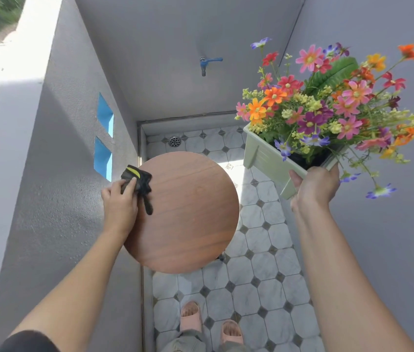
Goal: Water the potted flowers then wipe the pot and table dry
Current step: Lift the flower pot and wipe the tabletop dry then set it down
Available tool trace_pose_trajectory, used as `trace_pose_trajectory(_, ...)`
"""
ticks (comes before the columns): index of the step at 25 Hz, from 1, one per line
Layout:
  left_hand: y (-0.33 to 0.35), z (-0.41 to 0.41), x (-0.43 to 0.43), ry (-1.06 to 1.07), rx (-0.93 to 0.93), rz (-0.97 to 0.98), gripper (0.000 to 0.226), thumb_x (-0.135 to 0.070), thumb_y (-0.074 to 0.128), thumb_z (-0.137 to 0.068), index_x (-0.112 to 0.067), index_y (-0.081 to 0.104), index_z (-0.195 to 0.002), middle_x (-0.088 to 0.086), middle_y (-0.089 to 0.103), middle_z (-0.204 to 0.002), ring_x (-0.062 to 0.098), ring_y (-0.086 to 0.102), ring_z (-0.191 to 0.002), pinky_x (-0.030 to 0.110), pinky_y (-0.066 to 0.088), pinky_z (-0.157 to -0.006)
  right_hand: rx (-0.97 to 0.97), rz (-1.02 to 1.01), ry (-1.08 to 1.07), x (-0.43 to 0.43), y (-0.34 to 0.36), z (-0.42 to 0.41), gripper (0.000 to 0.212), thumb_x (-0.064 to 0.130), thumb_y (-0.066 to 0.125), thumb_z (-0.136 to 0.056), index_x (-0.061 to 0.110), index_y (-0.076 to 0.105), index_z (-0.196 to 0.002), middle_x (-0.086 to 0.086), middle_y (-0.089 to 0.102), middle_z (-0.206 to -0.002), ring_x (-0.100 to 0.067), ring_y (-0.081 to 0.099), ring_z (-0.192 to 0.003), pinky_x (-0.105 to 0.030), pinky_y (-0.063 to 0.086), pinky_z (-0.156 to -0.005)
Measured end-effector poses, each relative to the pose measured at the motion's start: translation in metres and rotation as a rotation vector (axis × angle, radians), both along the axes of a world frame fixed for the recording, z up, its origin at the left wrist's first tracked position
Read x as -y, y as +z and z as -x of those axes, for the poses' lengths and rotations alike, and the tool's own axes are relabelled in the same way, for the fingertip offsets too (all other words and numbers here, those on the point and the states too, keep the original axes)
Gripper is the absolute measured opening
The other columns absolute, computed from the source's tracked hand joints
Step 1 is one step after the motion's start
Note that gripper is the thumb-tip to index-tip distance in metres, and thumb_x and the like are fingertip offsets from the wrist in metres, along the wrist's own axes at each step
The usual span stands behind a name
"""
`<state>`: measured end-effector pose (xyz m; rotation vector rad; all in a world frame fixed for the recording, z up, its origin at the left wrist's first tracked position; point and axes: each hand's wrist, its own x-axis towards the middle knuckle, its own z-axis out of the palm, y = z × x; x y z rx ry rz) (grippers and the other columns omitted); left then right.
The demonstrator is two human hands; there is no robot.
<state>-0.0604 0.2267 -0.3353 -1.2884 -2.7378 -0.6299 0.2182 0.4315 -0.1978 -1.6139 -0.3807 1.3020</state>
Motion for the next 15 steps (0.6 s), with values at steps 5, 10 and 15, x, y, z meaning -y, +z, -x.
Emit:
trace_pose_trajectory(5,0.005,-0.022,-0.092,-0.348,-0.063,-0.015,0.028,-0.013,0.054,-0.088,-0.004,0.066,-0.111,0.021,0.063,-0.104,0.041,0.051,-0.080,0.048,0.052,-0.066,0.029,-0.006,-0.002,0.003,-0.003,-0.006,0.064,-0.003,0.024,-0.089,0.024,0.028,-0.146,-0.009,0.028,-0.150,-0.040,0.054,-0.119,-0.010,0.045,-0.039)
trace_pose_trajectory(10,0.003,-0.107,-0.077,-0.837,-0.121,-0.028,0.030,-0.015,0.057,-0.089,-0.009,0.063,-0.118,0.013,0.062,-0.112,0.030,0.049,-0.077,0.039,0.049,-0.067,0.051,-0.010,-0.001,0.003,-0.005,-0.007,0.064,-0.002,0.023,-0.088,0.024,0.026,-0.147,-0.007,0.025,-0.152,-0.040,0.054,-0.119,-0.010,0.045,-0.040)
trace_pose_trajectory(15,0.003,-0.127,0.052,-1.009,-0.050,0.046,0.032,-0.011,0.048,-0.093,-0.011,0.060,-0.122,0.008,0.060,-0.117,0.021,0.042,-0.085,0.029,0.045,-0.073,0.036,-0.006,0.008,0.003,-0.007,-0.004,0.065,-0.002,0.024,-0.088,0.024,0.026,-0.147,-0.008,0.026,-0.152,-0.040,0.054,-0.119,-0.010,0.046,-0.041)
